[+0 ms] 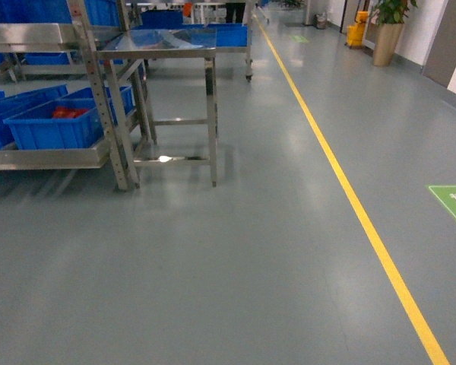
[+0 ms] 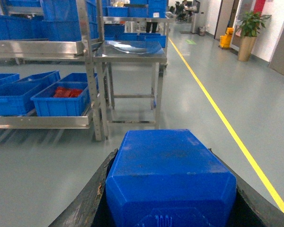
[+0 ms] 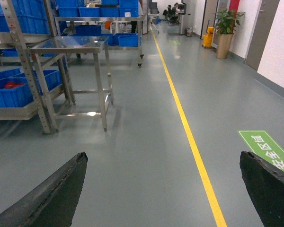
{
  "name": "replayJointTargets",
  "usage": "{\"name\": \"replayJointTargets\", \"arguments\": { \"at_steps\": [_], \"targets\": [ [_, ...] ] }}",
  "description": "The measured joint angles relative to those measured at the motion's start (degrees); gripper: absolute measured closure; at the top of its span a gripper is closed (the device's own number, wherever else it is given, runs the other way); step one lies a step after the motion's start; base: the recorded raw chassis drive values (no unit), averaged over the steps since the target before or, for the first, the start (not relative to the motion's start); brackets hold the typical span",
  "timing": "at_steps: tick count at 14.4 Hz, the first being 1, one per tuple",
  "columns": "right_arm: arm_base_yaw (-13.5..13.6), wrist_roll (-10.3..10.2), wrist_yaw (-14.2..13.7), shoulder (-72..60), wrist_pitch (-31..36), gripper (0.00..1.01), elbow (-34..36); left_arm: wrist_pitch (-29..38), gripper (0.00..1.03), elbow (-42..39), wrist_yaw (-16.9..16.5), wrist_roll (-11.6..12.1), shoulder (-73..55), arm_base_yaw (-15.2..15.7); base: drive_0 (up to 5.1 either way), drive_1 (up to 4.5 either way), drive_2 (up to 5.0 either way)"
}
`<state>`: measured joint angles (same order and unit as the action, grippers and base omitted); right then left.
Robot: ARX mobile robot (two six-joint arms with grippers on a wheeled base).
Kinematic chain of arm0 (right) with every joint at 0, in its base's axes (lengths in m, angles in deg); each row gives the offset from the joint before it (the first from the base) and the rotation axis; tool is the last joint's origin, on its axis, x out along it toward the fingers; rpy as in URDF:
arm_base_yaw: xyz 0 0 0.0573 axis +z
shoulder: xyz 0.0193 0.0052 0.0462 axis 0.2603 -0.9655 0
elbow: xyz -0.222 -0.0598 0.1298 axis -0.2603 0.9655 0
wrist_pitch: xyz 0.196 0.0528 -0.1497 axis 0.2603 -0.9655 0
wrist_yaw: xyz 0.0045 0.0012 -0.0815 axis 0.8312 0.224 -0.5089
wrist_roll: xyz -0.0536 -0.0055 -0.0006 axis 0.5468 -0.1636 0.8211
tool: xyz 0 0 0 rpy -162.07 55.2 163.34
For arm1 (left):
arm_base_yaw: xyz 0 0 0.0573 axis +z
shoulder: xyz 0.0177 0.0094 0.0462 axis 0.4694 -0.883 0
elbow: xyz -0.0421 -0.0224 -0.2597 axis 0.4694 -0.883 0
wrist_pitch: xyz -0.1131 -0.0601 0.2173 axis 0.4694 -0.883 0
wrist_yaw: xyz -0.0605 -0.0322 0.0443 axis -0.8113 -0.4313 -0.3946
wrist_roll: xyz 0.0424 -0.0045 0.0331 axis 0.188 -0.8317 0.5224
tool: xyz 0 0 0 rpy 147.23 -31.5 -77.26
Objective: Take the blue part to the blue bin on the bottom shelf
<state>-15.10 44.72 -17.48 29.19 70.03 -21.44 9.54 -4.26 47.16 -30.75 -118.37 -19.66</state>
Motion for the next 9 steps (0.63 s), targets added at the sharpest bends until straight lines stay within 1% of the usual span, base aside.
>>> {"name": "replayJointTargets", "arguments": {
  "at_steps": [9],
  "targets": [
    [0.0,0.0,0.0,0.0,0.2,0.03,0.0,0.1,0.59,0.0,0.0,0.0,0.1,-0.1,-0.1,3.99,-4.2]
  ]
}}
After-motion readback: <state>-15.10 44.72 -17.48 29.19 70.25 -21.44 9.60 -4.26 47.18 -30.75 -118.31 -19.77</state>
